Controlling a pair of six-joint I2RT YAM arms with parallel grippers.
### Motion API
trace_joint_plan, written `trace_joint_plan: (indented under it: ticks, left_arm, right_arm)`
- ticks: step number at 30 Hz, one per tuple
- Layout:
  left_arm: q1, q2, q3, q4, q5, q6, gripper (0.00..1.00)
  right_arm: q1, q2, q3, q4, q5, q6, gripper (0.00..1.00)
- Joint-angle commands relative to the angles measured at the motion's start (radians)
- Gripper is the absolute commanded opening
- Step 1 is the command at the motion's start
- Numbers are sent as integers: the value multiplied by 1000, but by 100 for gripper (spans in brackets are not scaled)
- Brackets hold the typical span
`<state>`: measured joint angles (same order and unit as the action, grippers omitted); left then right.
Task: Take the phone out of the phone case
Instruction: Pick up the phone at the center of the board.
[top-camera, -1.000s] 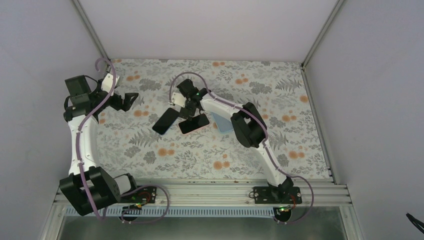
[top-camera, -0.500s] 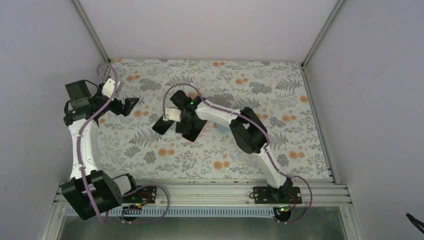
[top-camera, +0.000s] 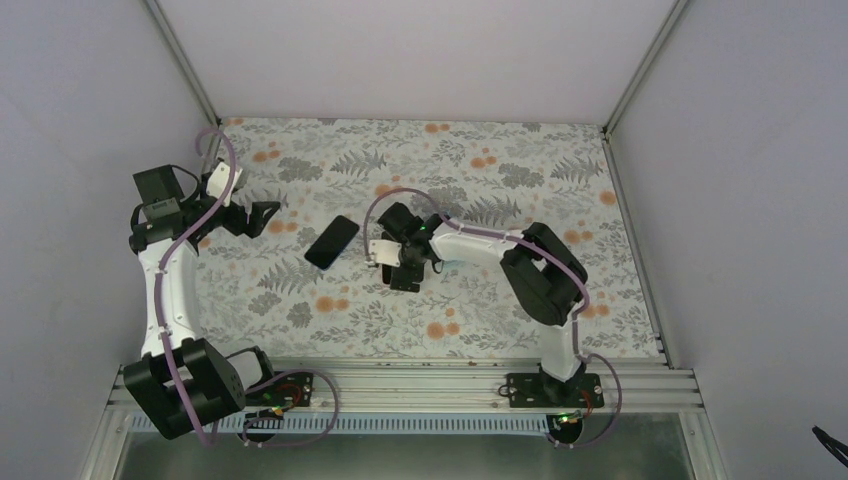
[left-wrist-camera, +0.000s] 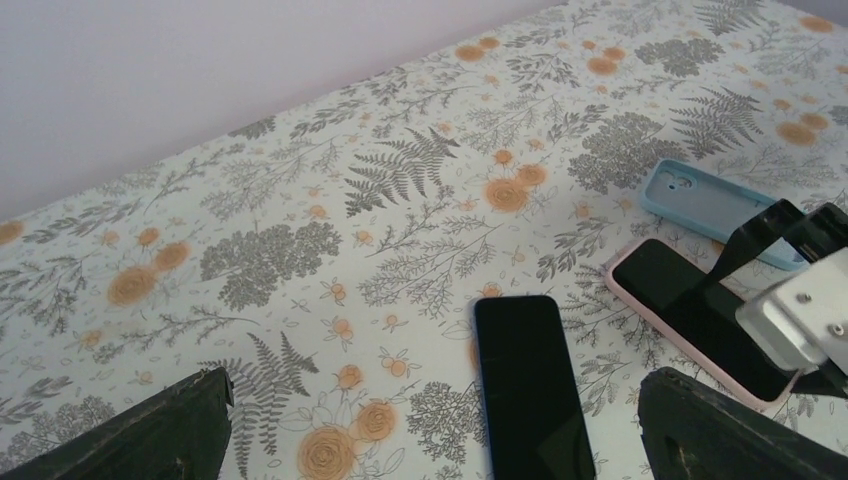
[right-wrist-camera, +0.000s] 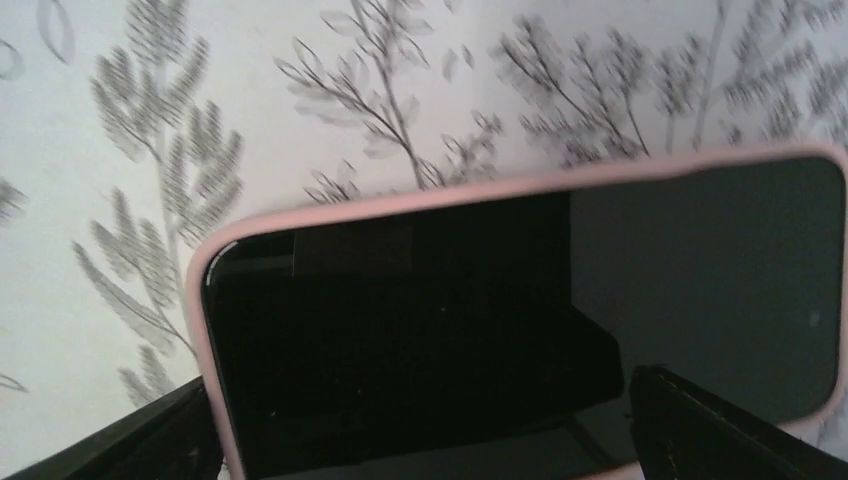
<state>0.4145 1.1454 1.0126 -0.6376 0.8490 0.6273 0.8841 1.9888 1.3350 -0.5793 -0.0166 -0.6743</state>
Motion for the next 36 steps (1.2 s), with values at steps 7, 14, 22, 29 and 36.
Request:
trace_joint_plan:
  ticks: [7,14,22,29,36]
  left_arm:
    - [10,-8,11,-7,66,15,100]
    - [10,-21,1,-19,80,22,100]
    - [28,-59,-36,-28,47,60,100]
    - [92,-94,-54,-54,99,119,100]
    - [132,-48,-49,-81,159,151,100]
  right_arm:
    - [-11,-122,-36,-16,-82,-22,99]
    - [30,2,127,-26,-36,-28,99]
    - [66,181,297,-15,48,-36,99]
    - [65,119,125,125,222,-89,100]
    - [29,17,-18,72,174,-26,100]
